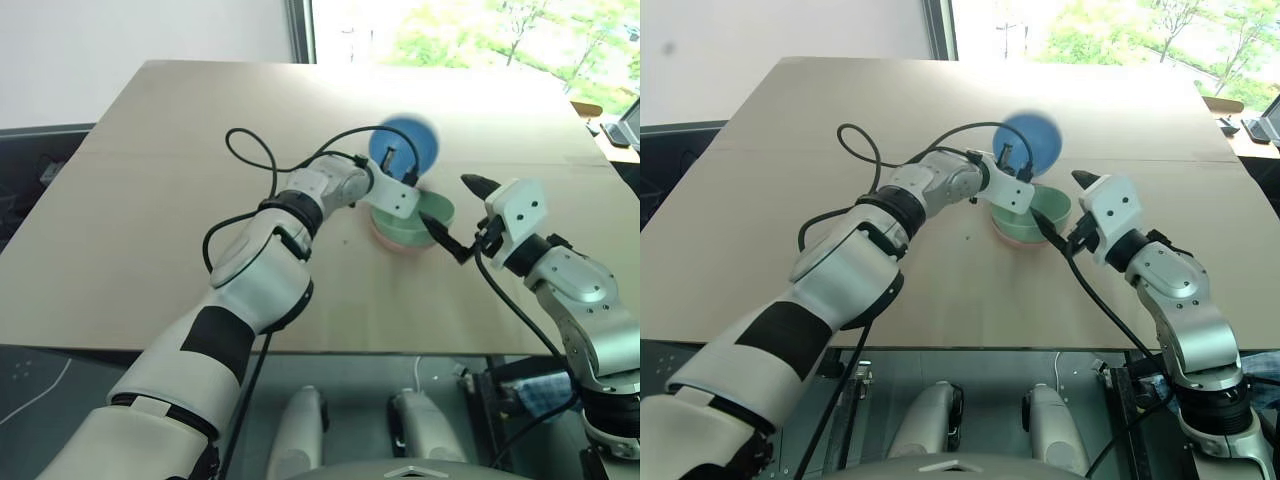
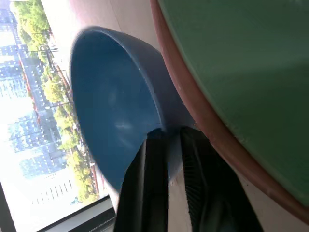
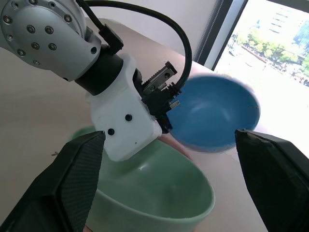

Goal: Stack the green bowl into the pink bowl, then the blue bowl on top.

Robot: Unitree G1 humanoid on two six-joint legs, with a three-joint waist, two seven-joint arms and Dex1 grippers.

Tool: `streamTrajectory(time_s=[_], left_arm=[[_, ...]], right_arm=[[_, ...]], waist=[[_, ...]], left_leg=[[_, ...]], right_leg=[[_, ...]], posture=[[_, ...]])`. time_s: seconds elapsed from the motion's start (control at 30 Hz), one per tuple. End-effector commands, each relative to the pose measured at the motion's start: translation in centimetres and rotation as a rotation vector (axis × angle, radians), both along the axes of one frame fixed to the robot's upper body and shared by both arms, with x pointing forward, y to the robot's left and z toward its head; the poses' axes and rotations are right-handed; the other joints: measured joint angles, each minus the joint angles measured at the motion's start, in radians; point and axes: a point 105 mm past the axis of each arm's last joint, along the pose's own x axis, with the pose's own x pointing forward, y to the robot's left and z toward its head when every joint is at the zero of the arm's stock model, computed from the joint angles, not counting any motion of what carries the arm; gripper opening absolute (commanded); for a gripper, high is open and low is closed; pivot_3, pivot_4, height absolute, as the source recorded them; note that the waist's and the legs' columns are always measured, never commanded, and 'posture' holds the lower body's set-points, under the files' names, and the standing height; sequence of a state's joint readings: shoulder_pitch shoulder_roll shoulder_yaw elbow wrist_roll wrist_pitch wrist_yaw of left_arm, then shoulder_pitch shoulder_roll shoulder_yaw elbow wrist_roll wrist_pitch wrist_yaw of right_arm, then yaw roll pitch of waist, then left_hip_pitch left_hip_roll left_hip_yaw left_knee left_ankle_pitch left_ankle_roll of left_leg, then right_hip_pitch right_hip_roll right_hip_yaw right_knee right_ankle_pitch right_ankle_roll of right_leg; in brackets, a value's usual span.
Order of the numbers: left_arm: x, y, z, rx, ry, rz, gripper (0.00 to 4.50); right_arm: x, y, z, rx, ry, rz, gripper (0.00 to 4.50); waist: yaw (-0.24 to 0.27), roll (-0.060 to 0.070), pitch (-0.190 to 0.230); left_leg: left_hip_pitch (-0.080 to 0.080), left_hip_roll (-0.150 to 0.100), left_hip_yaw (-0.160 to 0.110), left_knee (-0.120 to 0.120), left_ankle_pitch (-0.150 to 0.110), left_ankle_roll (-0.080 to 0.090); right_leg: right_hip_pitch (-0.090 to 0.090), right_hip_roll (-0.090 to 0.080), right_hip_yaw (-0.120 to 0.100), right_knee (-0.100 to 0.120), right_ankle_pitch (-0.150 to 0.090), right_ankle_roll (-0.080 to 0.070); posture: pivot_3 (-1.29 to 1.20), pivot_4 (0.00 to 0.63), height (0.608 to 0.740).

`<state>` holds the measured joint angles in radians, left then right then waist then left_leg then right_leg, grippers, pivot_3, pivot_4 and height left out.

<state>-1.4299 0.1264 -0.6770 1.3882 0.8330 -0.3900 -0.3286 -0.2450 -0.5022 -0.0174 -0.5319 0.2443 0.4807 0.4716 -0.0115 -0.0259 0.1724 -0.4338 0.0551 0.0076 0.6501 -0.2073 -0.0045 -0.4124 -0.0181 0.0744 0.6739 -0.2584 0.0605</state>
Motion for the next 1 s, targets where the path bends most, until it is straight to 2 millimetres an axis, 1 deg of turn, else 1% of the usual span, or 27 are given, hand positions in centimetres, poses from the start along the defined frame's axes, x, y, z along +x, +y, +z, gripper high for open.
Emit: streamTrajectory(time_s=[0.03, 0.23, 0.3, 0.37, 0.5, 0.57, 0.63, 0.7, 0.77, 0.87, 0.93, 1.0], left_arm=[[0.0, -0.5, 0.7, -0.011, -0.024, -0.008, 0.02], [-0.1, -0.5, 0.8, -0.033, -0.013, -0.019, 0.02], [0.0, -0.3, 1.1, -0.052, -0.011, -0.022, 0.02], [0.0, -0.2, 1.8, -0.092, -0.004, -0.027, 0.02], [-0.4, 0.6, 4.2, -0.171, 0.024, -0.085, 0.02], [-0.9, 1.4, 5.2, -0.235, 0.093, -0.118, 0.02], [-2.0, 2.4, 5.9, -0.302, 0.223, -0.172, 0.02], [-2.7, 3.6, 6.9, -0.348, 0.305, -0.206, 0.02], [-3.7, 4.7, 7.9, -0.353, 0.35, -0.263, 0.02], [-4.8, 5.7, 9.3, -0.366, 0.408, -0.331, 0.02], [-5.8, 6.1, 10.0, -0.361, 0.464, -0.385, 0.02], [-6.8, 6.1, 10.5, -0.325, 0.47, -0.461, 0.02]], right_arm=[[-0.5, -0.2, 1.3, 0.006, -0.064, -0.008, 4.5], [-0.6, -0.4, 1.3, 0.001, -0.063, -0.015, 4.5], [-0.7, -0.4, 1.3, 0.0, -0.062, -0.015, 4.5], [-0.7, -0.5, 1.3, -0.003, -0.062, -0.014, 4.5], [-0.8, -0.8, 1.4, -0.014, -0.064, -0.008, 4.5], [-0.9, -1.0, 1.7, -0.022, -0.07, -0.003, 4.5], [-1.1, -1.3, 1.8, -0.025, -0.074, 0.005, 4.5], [-1.2, -1.4, 1.9, -0.026, -0.075, 0.014, 4.5], [-1.4, -1.7, 1.9, -0.03, -0.072, 0.023, 4.5], [-2.0, -2.1, 1.8, -0.032, -0.061, 0.034, 4.5], [-2.6, -2.6, 1.8, -0.029, -0.043, 0.043, 4.5], [-3.1, -3.1, 1.7, -0.026, -0.021, 0.05, 4.5]], waist=[[0.0, 0.0, 0.0], [0.0, 0.0, 0.0], [0.0, 0.0, 0.0], [0.0, 0.0, 0.0], [-0.002, 0.0, 0.0], [-0.002, 0.0, 0.0], [-0.001, 0.0, 0.0], [-0.002, 0.0, 0.0], [-0.001, 0.0, 0.0], [0.0, 0.0, 0.0], [0.0, 0.0, 0.0], [0.0, 0.0, 0.0]], left_leg=[[0.0, 0.0, 0.0, 0.0, 0.0, 0.0], [0.0, 0.0, 0.0, 0.0, 0.0, 0.0], [0.0, 0.0, 0.0, 0.0, 0.0, 0.0], [0.0, 0.0, 0.0, 0.0, 0.0, 0.0], [0.0, 0.0, 0.0, 0.0, 0.0, 0.0], [0.0, 0.0, 0.0, 0.0, 0.0, 0.0], [0.0, 0.0, 0.0, 0.0, 0.0, 0.0], [0.0, 0.0, 0.0, 0.0, 0.0, 0.0], [0.0, 0.0, 0.0, 0.0, 0.0, 0.0], [0.0, 0.0, 0.0, 0.0, 0.0, 0.0], [0.0, 0.0, 0.0, 0.0, 0.0, 0.0], [0.0, 0.0, 0.0, 0.001, 0.0, 0.0]], right_leg=[[0.0, 0.0, 0.0, 0.0, 0.0, 0.0], [0.0, 0.0, 0.0, 0.0, 0.0, 0.0], [0.0, 0.0, 0.0, 0.0, 0.0, 0.0], [0.0, 0.0, 0.0, 0.0, 0.0, 0.0], [0.0, 0.0, 0.0, 0.0, 0.0, 0.0], [0.0, 0.0, 0.0, 0.001, 0.0, 0.0], [0.0, 0.0, 0.0, 0.001, 0.0, 0.0], [0.0, 0.0, 0.0, 0.0, 0.0, 0.0], [0.0, 0.0, 0.0, 0.0, 0.0, 0.0], [0.0, 0.0, 0.0, 0.0, 0.0, 0.0], [0.0, 0.0, 0.0, 0.0, 0.0, 0.0], [0.001, 0.0, 0.0, 0.001, 0.0, 0.0]], posture=[[0.0, 0.15, 0.74], [0.0, 0.15, 0.74], [0.0, 0.15, 0.74], [0.0, 0.15, 0.74], [0.0, 0.15, 0.74], [0.0, 0.15, 0.74], [0.0, 0.15, 0.74], [0.0, 0.15, 0.74], [0.0, 0.15, 0.74], [0.0, 0.15, 0.74], [0.0, 0.15, 0.74], [0.0, 0.15, 0.74]])
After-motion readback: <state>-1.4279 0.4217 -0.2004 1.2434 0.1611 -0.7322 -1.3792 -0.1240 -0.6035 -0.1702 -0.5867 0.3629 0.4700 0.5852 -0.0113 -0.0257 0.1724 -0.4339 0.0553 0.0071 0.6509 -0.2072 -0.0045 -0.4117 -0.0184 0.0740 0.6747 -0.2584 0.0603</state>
